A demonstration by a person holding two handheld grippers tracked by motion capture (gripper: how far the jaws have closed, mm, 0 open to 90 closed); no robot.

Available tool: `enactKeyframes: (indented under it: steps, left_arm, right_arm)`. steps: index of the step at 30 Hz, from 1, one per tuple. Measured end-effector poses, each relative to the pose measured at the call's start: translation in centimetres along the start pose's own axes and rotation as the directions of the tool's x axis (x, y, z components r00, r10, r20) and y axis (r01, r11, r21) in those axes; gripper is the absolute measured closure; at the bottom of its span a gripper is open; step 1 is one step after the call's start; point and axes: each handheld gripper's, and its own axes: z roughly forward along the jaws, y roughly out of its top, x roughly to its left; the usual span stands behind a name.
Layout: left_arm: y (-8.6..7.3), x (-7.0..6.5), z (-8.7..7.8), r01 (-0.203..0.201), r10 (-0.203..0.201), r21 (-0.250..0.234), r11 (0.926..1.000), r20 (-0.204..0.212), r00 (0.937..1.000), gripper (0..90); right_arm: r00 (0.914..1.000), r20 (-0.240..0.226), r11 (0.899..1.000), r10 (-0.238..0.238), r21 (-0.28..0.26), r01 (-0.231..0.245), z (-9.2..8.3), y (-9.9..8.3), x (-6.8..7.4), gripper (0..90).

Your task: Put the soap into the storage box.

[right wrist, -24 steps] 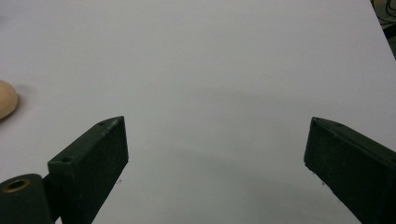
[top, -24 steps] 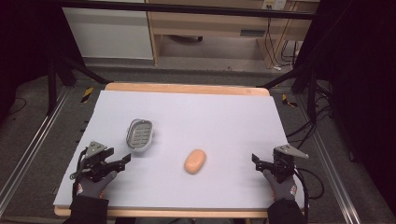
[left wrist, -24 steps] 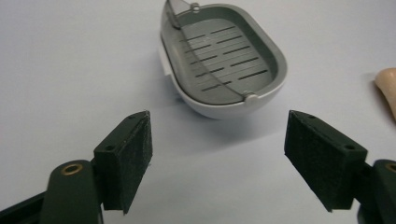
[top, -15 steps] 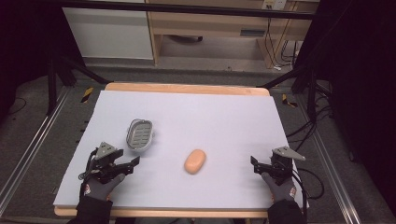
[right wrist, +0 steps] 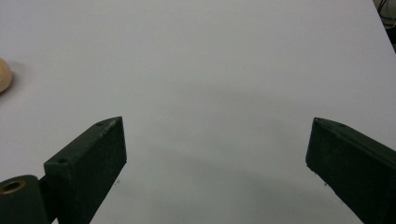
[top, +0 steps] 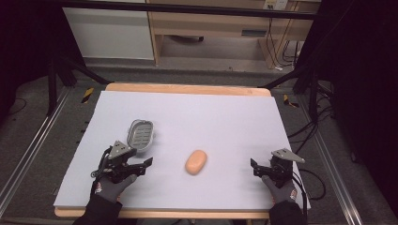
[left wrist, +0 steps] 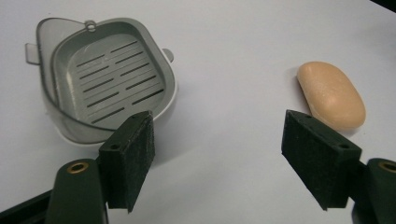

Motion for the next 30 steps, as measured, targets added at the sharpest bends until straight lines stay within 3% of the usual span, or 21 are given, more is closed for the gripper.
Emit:
enactKeyframes:
  steps: [10,19,23,30]
  left_arm:
    - [2.1,-2.2,1.3,-0.044,0.044,-0.005,0.9990,0.035,0.9984,25.2]
    - [4.1,-5.7,3.5,-0.101,0.101,-0.004,0.9948,0.081,0.9916,25.1]
    - [4.6,-6.8,4.3,-0.129,0.127,0.010,0.9916,0.091,0.9877,24.9]
    - [5.3,-8.1,5.4,-0.141,0.139,0.014,0.9899,0.111,0.9841,24.9]
  right_arm:
    - [0.9999,0.011,1.000,-0.001,0.002,0.001,-0.1,0.2,0.2,5.4]
    - [0.9999,0.010,1.000,-0.004,0.007,0.004,-0.1,0.2,0.4,5.4]
    - [1.0000,0.009,1.000,-0.002,0.004,0.002,-0.2,0.2,0.4,5.4]
    - [1.0000,0.009,1.000,-0.001,0.001,0.001,-0.4,0.2,0.4,5.4]
